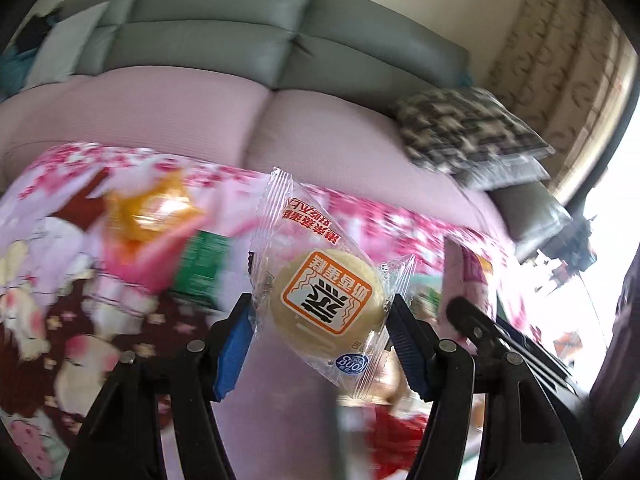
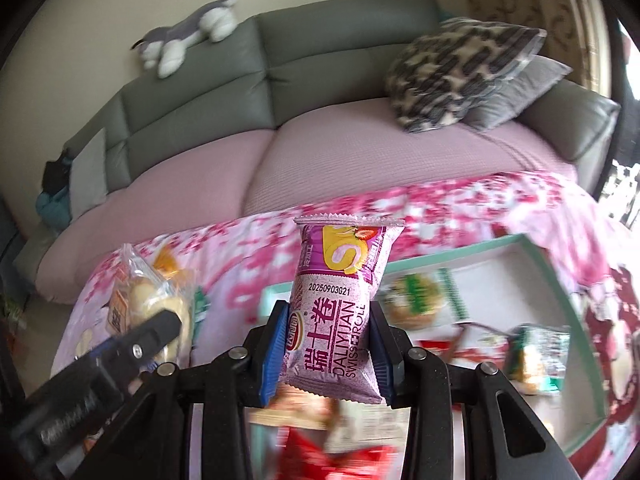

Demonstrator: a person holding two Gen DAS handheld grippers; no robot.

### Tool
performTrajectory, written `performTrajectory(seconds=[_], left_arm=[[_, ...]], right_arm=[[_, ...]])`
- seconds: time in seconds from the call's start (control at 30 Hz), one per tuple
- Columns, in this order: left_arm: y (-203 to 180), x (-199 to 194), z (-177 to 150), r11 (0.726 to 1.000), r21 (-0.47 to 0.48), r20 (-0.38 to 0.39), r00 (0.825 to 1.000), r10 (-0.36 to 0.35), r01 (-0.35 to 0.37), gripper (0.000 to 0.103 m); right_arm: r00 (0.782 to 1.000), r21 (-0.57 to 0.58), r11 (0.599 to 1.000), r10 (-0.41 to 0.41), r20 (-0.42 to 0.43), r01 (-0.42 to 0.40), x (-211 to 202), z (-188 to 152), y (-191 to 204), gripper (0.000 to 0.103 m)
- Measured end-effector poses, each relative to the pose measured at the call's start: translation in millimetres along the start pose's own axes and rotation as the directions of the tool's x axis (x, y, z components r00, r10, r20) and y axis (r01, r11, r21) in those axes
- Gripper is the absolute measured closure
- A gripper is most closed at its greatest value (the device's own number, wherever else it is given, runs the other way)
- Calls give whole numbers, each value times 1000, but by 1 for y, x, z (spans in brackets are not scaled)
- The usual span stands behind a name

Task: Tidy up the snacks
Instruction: 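Carry the swiss roll bag and bun packet over the tray and open both grippers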

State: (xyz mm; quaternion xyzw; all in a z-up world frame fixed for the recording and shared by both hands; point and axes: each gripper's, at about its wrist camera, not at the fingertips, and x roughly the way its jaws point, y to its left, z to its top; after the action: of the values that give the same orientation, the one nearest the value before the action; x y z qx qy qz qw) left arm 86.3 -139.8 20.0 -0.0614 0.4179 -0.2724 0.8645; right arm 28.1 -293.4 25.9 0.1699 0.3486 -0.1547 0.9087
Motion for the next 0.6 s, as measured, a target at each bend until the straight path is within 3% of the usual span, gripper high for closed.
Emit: performTrajectory(seconds=[0.27, 0.6], left_arm=[[-61, 17, -10, 991, 114, -31, 998, -62, 65, 36], [-93, 45, -25, 984, 166, -80, 996, -48, 60, 36]], right_arm=[[988, 112, 982, -154, 17, 151, -22, 4, -84, 62], [980, 177, 964, -198, -16, 197, -23, -3, -135, 62]])
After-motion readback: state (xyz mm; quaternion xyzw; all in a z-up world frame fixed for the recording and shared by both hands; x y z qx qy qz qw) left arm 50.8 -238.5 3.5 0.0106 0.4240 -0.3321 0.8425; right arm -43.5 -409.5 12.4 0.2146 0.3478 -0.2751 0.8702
